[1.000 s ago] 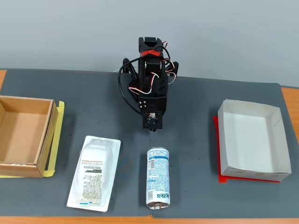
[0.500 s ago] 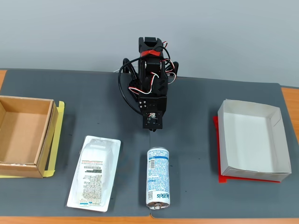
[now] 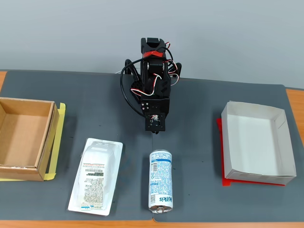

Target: Pick the can and put it in the brown box

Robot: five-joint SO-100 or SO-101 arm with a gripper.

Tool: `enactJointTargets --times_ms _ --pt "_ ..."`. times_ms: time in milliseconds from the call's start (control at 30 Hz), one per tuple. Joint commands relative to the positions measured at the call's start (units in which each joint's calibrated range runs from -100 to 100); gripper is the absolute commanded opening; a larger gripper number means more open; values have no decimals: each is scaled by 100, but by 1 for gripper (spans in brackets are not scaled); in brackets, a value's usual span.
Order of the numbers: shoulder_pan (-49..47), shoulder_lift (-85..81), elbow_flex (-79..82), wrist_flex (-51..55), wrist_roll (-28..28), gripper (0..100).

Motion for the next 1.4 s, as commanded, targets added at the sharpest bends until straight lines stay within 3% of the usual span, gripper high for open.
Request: enactJointTargets --times_ms 0,267,600,933,1367 --pt "-25 -25 -334 -41 26 1" --pt "-25 508 -669 -76 26 1" --pt "-25 3033 -2796 -1368 32 1" --pt "-41 5727 -5411 -1368 -10 1" --pt "-732 7988 -7058 -1377 -119 3"
